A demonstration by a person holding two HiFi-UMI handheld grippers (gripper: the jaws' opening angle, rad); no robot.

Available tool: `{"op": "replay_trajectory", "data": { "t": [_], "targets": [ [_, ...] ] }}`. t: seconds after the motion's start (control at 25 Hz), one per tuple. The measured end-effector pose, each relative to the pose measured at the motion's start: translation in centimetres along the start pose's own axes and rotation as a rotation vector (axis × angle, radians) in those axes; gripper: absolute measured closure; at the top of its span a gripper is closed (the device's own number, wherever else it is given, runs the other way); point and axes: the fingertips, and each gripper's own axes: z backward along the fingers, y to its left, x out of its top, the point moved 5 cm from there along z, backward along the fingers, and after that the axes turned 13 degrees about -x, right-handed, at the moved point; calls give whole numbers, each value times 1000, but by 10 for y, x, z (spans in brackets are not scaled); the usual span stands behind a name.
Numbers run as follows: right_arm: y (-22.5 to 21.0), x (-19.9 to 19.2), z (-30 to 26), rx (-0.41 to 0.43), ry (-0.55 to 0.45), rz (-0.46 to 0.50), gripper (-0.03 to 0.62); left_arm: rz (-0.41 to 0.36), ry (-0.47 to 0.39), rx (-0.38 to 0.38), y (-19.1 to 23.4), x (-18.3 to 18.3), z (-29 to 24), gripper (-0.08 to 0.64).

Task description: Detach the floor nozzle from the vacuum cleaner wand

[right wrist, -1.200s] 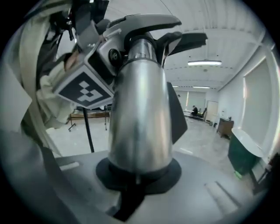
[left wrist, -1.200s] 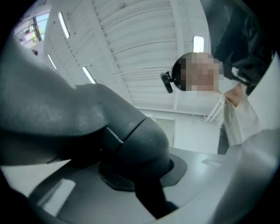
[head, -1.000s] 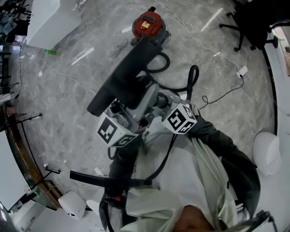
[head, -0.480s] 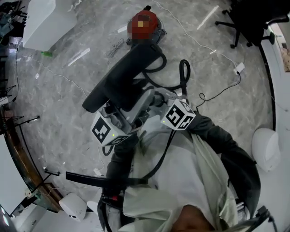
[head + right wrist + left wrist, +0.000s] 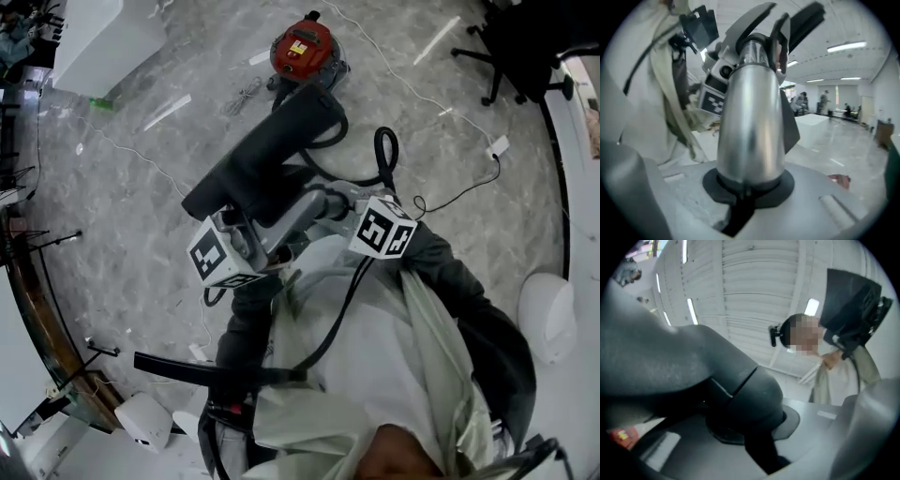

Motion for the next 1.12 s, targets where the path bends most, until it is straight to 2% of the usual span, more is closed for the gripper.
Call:
{"op": "replay_trajectory", "data": {
  "t": [0.08,0.12,0.16,0.2,0.32,0.36,0.44,0.52,0.56,0.64,0.68,0.72,0.8,0.92,1.0,1.12],
  "targets": [
    [6,2,5,153,-25,28,551,-15,-7,-195,-15,0,-2,486],
    [7,3,6,177,-35,39,551,-28,-3,-239,-20,-1,-4,485],
    [5,3,7,154,-40,43,551,-40,-2,-238,-21,-1,-6,485],
    [2,3,6,84,-42,36,551,-56,-5,-195,-18,-1,-7,485],
    [-13,7,0,-277,-36,-28,552,-148,-20,54,-3,9,-11,485],
    [-16,9,-1,-381,-33,-49,552,-183,-20,116,0,14,-14,485],
    [-18,13,-1,-498,-28,-73,552,-250,-26,199,0,21,-20,486],
    [-20,11,0,-537,-25,-81,552,-289,-60,298,0,25,-13,486],
    [-21,8,2,-543,-29,-84,552,-281,-101,333,2,29,-5,485],
    [-23,-1,9,-524,-46,-82,551,-236,-180,328,5,41,13,486],
    [-24,-4,13,-497,-55,-73,551,-226,-183,304,6,46,21,486],
    [-24,-6,17,-465,-62,-61,551,-233,-155,280,6,49,26,486],
    [-24,-10,25,-408,-75,-40,551,-269,-44,258,2,47,32,486],
    [-29,-11,35,-393,-119,-54,549,-273,97,300,0,27,42,486],
    [-38,-8,41,-427,-143,-87,549,-231,133,354,4,12,54,486],
    [-49,-6,47,-470,-147,-119,549,-162,141,413,8,-7,70,486]
  ]
}}
